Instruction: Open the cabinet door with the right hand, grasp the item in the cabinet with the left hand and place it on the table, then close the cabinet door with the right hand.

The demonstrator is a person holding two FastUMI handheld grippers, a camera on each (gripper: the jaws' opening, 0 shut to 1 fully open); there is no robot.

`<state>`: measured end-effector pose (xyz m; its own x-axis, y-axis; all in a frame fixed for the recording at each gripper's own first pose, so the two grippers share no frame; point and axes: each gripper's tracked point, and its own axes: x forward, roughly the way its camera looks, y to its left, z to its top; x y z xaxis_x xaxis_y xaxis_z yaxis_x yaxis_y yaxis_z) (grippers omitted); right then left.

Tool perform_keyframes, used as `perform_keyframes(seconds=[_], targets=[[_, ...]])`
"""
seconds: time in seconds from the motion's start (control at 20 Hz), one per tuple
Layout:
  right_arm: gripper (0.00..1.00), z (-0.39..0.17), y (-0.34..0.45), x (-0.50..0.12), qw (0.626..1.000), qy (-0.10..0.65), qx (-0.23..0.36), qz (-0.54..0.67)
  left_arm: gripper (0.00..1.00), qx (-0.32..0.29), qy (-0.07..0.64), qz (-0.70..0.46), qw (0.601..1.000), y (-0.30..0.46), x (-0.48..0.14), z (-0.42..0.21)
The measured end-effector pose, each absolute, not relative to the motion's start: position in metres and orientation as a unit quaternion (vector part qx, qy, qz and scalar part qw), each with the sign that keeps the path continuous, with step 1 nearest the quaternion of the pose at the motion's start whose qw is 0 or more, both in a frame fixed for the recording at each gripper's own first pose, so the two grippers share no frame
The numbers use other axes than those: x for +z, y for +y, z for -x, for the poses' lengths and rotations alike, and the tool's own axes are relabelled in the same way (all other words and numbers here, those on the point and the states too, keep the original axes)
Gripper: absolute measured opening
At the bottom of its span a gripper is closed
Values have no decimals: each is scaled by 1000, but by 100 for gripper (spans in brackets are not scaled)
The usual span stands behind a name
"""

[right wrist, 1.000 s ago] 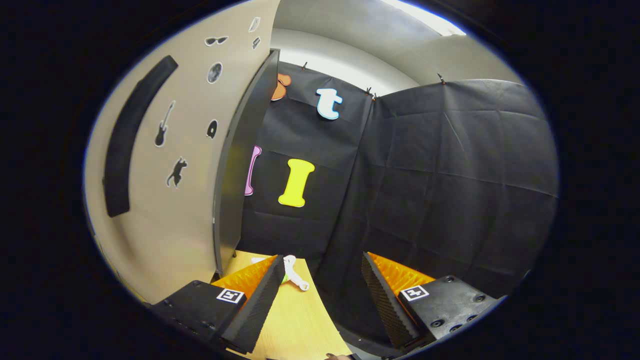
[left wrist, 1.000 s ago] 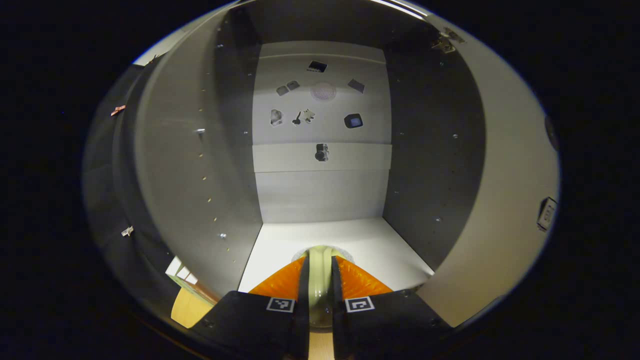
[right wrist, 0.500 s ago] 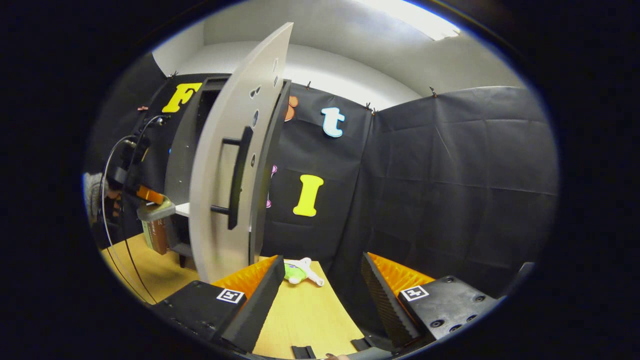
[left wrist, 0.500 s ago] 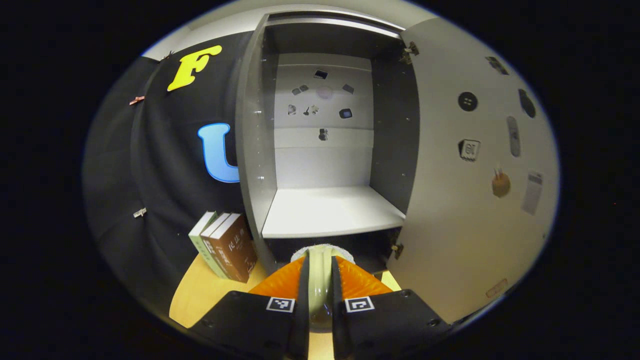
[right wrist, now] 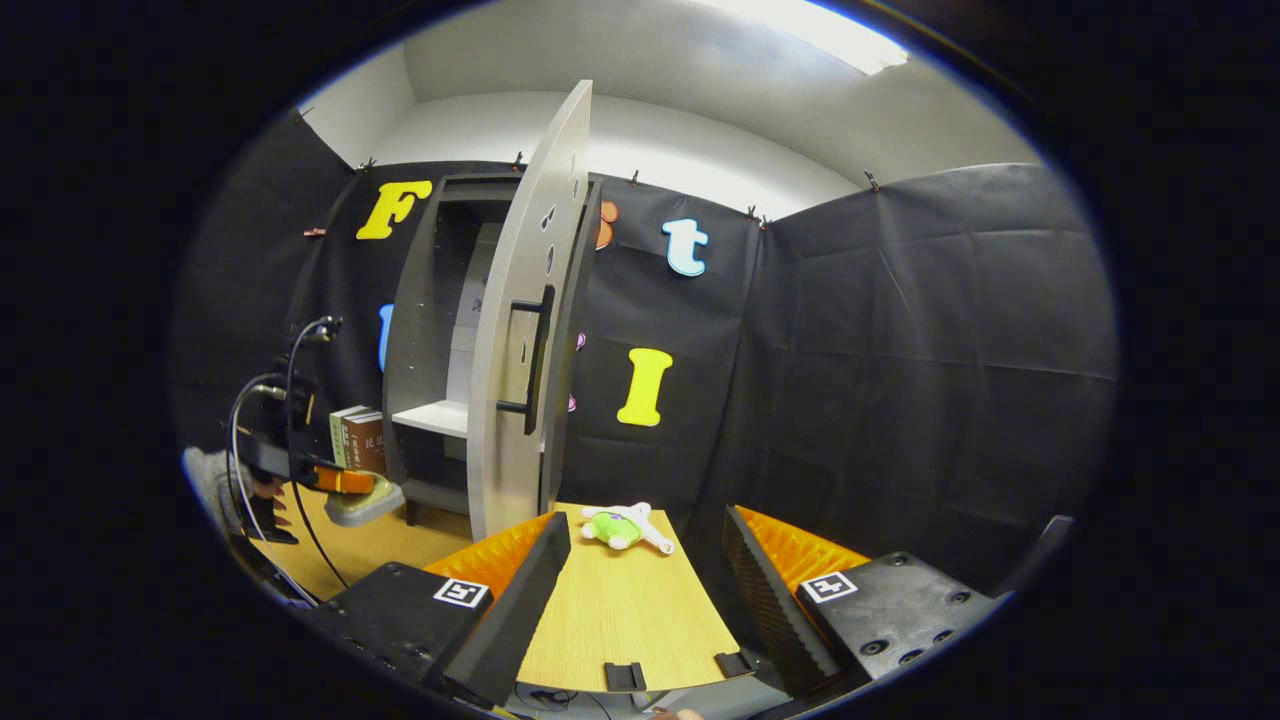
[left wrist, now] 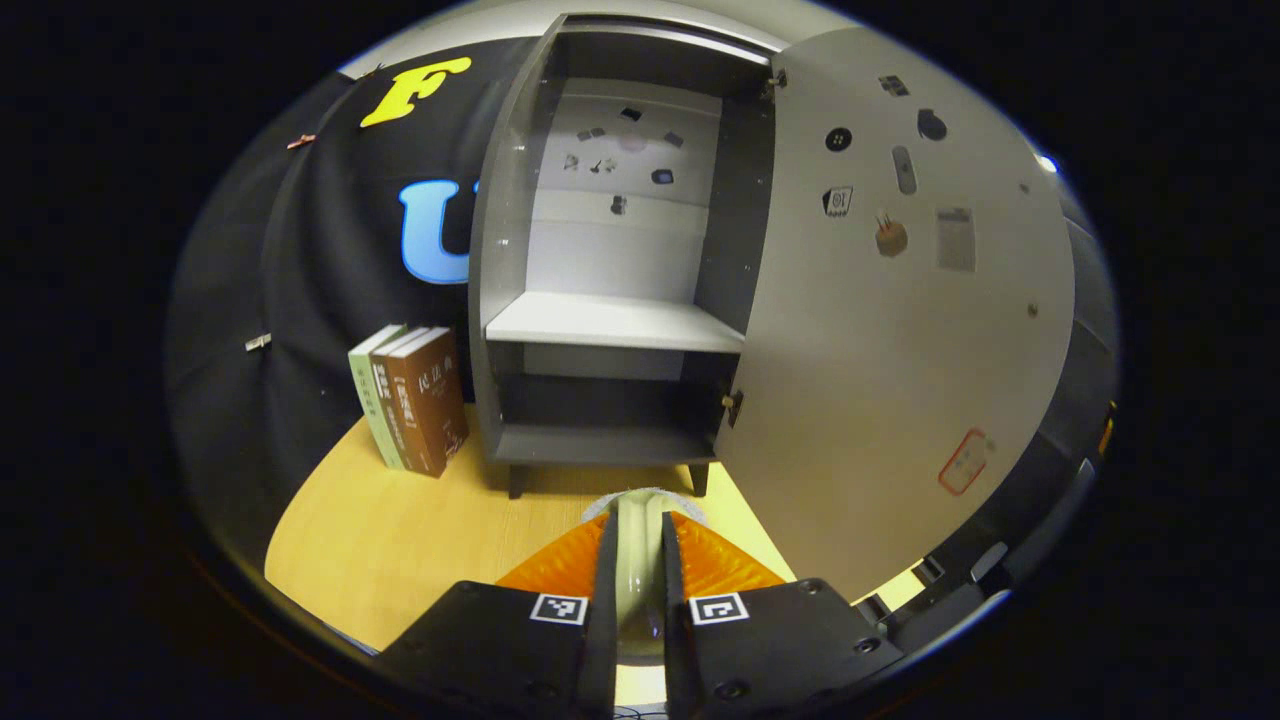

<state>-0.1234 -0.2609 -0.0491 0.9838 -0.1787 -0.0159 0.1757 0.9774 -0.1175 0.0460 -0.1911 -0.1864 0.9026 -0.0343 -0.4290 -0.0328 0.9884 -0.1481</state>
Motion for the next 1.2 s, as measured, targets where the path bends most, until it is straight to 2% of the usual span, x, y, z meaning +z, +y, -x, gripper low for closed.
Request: perform_keyframes(seconds=[0.1, 0.15, 0.25, 0.7, 1.0, 1.2], targets=[[100, 116, -257, -52, 996, 16, -71, 54, 23, 4, 224, 74, 972, -200, -212, -43], [97, 113, -255, -53, 997, 16, -60, 52, 23, 6, 226, 76, 971, -204, -226, -41], [97, 111, -253, -56, 998, 17, -46, 50, 23, 10, 236, 74, 969, -213, -255, -38], [98, 102, -279, -99, 995, 52, -44, 66, 24, 36, 237, 89, 967, -233, -359, -33], [98, 94, -284, -105, 995, 59, -23, 74, 27, 62, 251, 69, 963, -228, -404, -19], [98, 95, -284, -113, 994, 73, -10, 84, 29, 60, 247, 88, 963, -230, -412, -19]])
